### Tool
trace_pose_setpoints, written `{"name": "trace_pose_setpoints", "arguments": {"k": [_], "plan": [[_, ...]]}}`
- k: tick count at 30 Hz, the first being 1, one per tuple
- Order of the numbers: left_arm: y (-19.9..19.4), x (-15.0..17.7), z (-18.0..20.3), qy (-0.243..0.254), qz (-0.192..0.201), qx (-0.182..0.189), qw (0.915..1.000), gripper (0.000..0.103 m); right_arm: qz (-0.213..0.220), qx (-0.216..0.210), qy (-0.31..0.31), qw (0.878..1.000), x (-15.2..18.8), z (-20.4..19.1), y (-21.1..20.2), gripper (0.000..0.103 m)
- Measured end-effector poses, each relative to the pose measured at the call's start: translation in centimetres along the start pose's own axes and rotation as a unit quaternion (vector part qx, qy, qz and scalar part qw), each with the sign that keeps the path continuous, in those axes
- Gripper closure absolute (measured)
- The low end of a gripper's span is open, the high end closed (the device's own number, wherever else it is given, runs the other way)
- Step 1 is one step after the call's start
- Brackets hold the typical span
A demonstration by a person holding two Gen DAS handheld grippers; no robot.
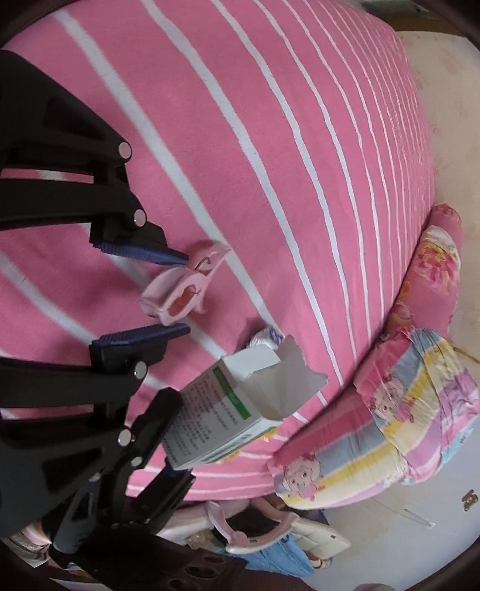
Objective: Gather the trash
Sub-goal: 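Grasp white medicine box with right tool while left tool grasps pink clothespin, then carry medicine box in right tool and clothespin in left tool to bin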
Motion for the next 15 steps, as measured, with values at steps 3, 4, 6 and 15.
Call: {"name": "trace_pose_setpoints", "arguments": {"k": [3, 4, 6, 15], "plan": [[-1.6, 1.1, 1.0, -0.013, 0.015, 0.008, 0.9998, 0.075, 0.003, 0.0, 0.0, 1.0, 0.5, -0.6, -1.7, 0.055], [-2.3, 1.6, 1.3, -0.021, 0.021, 0.013, 0.9995, 0.089, 0.005, 0.001, 0.001, 1.0, 0.8, -0.8, -2.5, 0.055], [-3.5, 2.5, 1.6, -0.037, 0.031, 0.019, 0.9987, 0.09, 0.007, 0.003, 0.005, 1.0, 1.4, -1.0, -3.7, 0.055], [-7.7, 5.7, 4.2, -0.044, 0.058, 0.026, 0.997, 0.091, 0.018, 0.006, 0.006, 1.0, 4.0, -2.8, -9.8, 0.055]]}}
Point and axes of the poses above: each gripper's, at about its wrist camera, not at the fingertips, and y roughly the way its jaws point, z to its right, x to its underside, the point moved 5 cm from there along y, roughly the way its jaws point, and after that the axes turned 8 degrees about x, right-handed, at the moved point
